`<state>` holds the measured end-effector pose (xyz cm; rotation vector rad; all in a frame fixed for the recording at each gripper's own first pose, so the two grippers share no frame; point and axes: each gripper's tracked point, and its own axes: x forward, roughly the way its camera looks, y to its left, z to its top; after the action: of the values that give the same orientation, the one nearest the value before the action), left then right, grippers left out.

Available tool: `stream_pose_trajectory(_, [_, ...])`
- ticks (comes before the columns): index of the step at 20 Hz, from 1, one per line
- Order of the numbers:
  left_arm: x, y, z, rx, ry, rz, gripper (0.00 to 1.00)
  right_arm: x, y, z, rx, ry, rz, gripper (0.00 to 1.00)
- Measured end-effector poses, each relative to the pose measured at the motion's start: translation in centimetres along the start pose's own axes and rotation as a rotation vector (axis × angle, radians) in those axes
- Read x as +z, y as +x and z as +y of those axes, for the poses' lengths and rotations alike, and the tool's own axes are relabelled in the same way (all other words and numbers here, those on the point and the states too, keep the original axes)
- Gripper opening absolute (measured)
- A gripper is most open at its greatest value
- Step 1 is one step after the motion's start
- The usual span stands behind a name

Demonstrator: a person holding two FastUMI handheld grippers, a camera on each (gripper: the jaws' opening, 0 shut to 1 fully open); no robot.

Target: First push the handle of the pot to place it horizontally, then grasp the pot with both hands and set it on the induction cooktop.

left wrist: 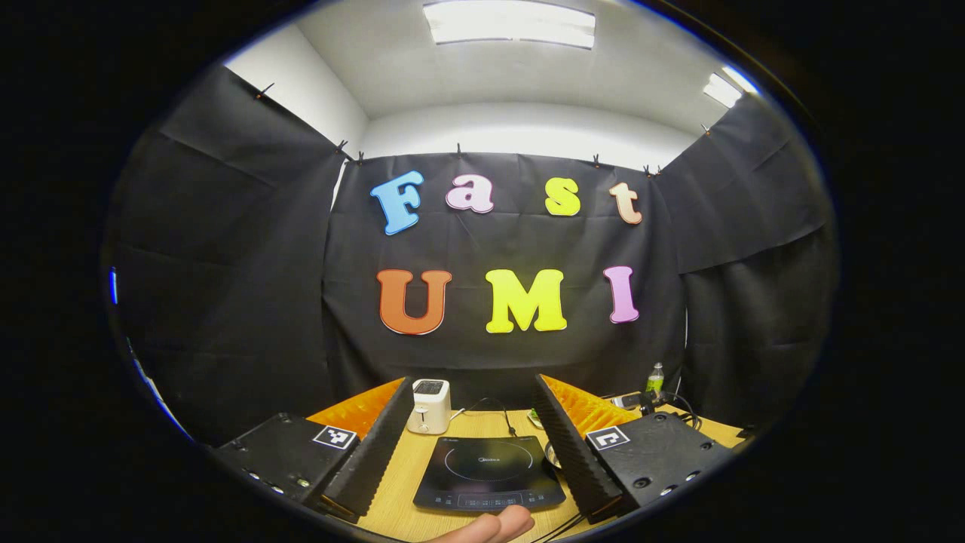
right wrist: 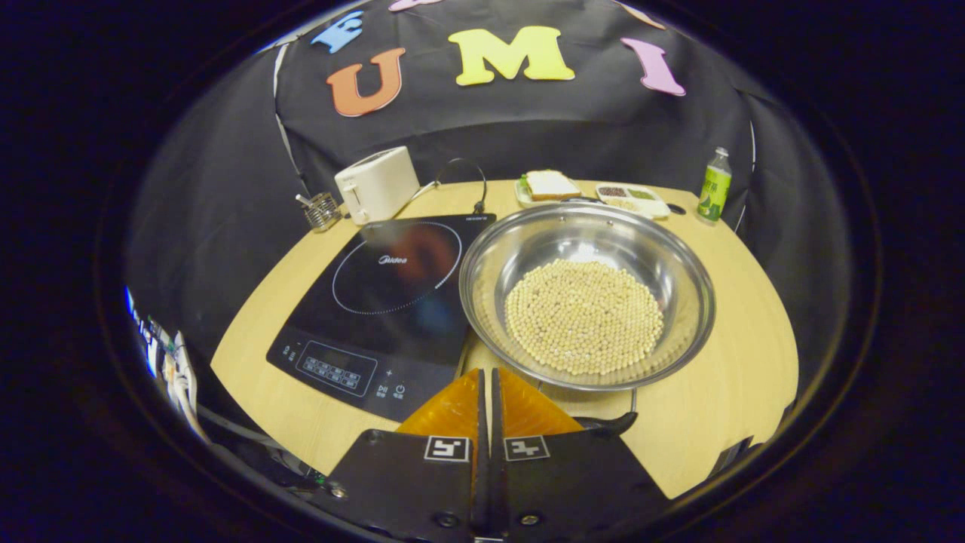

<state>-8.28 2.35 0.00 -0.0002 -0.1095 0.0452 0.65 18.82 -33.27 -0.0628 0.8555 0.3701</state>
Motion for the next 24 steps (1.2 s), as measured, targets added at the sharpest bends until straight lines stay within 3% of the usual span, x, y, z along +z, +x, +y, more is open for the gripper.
stream_pose_trajectory(11, [-1.1, 0.5, -0.8, -0.014, 0.010, 0.027, 0.95, -2.0, 1.3, -1.0, 0.035, 0.025, 0.047, 0.04])
stream_pose_trajectory(19, [-0.7, 0.6, -1.7, -0.027, 0.014, 0.023, 0.95, -2.6, 0.0, -4.7, 0.023, -0.007, 0.049, 0.00])
stream_pose_trajectory(24, [-0.8, 1.1, -2.4, -0.045, 0.026, 0.037, 0.95, -2.7, -0.4, -7.0, 0.014, -0.050, 0.055, 0.04])
